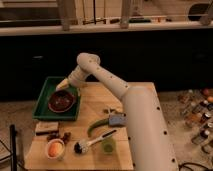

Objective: Stack bowls into tray

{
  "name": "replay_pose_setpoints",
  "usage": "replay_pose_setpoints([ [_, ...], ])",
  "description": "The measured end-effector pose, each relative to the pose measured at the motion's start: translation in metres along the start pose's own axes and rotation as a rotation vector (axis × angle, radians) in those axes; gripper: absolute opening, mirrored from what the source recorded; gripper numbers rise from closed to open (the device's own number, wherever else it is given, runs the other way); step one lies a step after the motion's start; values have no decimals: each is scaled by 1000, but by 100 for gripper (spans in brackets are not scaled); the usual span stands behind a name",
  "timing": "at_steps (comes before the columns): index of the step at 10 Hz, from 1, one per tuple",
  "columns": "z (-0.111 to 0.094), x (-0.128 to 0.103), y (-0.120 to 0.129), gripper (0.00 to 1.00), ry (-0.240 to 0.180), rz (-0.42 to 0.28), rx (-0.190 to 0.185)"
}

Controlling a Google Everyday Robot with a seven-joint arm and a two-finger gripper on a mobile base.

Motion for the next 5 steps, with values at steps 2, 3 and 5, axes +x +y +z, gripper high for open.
replay_pose_setpoints([
  [2,-5,1,-2,80,19,-3,13],
  [3,-8,2,-3,80,28,-7,23],
  [5,-12,3,-6,80,40,-16,35],
])
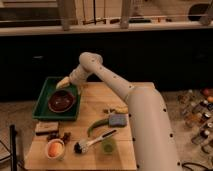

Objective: Stack bowls into tray

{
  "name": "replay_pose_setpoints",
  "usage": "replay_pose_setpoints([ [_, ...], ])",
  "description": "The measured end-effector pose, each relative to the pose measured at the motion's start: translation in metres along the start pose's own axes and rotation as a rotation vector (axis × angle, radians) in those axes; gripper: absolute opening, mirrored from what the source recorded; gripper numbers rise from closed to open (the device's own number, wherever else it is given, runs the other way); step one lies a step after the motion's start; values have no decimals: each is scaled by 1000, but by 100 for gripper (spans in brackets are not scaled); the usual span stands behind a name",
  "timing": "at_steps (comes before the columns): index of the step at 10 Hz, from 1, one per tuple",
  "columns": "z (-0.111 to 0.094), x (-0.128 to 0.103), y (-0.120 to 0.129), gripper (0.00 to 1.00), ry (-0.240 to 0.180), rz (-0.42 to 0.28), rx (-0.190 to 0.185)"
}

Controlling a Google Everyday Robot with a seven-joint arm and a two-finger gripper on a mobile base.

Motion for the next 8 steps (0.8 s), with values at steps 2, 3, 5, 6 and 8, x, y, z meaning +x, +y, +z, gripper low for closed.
replay_pose_setpoints([
  [2,-4,1,-3,80,14,-10,13],
  [3,-5,2,-3,80,16,-11,15],
  [5,-4,2,-4,80,15,-12,15],
  [6,-4,2,-3,80,16,-12,15],
  [8,-4,2,-3,80,15,-12,15],
])
